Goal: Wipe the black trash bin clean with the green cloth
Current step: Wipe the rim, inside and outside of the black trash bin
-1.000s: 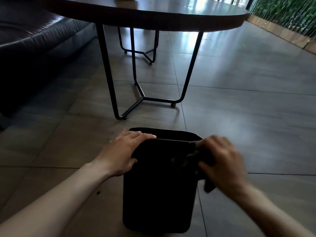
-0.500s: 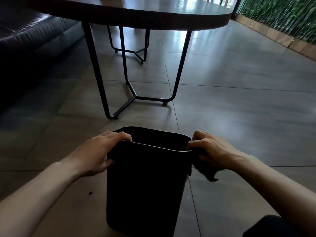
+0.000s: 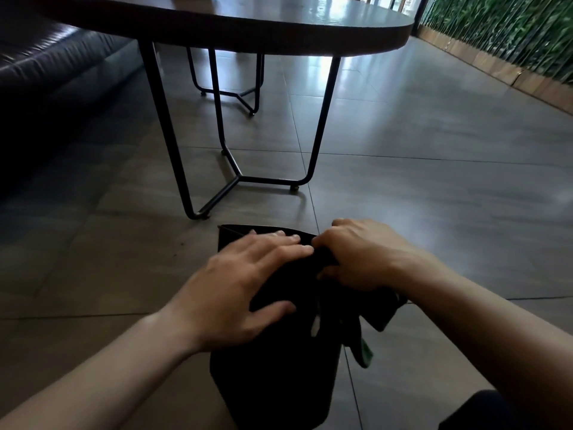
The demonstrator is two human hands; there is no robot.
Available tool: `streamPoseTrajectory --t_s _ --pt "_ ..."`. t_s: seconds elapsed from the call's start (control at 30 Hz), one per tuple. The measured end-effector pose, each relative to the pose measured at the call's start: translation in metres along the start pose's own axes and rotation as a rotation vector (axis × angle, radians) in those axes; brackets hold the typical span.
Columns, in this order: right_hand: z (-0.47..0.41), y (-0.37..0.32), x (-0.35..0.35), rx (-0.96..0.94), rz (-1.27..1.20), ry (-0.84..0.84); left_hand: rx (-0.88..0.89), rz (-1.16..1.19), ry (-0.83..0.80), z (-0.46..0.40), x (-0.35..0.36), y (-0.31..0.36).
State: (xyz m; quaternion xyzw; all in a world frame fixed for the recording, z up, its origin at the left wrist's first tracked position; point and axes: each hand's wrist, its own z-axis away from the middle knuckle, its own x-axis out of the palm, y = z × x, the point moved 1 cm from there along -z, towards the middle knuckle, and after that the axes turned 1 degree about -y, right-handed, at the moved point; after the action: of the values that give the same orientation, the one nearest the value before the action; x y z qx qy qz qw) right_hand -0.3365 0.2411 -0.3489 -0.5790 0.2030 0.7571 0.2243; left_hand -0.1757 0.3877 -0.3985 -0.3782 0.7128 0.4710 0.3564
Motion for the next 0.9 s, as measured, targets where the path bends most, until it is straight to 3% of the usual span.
streamPoseTrajectory --t_s 0.13,0.5,0.67,0.73,0.83,0.9 --pt "-0.01 -0.019 0.002 0.054 -0.023 0.095 -0.1 -0.135 0.017 0.0 0.014 -0.004" --pt "0.0 -0.03 0.016 0.022 -0.116 0.33 -0.049 -0.01 -0.047 -0.004 0.004 -0.037" --pt "0.008 -0.022 0.027 -0.054 -0.668 0.744 -0.12 0.053 -0.052 0.001 -0.005 -0.051" --pt "0.007 -0.031 0.037 -0.079 -0.749 0.924 -0.16 0.092 -0.053 0.001 -0.01 -0.056" --pt "0.001 -0.059 0.07 -0.199 -0.692 0.974 -0.165 0.163 -0.034 0.0 -0.014 -0.06" --pt "0.002 -0.073 0.1 -0.25 -0.479 0.915 -0.144 0.18 -0.028 -0.001 -0.016 -0.063"
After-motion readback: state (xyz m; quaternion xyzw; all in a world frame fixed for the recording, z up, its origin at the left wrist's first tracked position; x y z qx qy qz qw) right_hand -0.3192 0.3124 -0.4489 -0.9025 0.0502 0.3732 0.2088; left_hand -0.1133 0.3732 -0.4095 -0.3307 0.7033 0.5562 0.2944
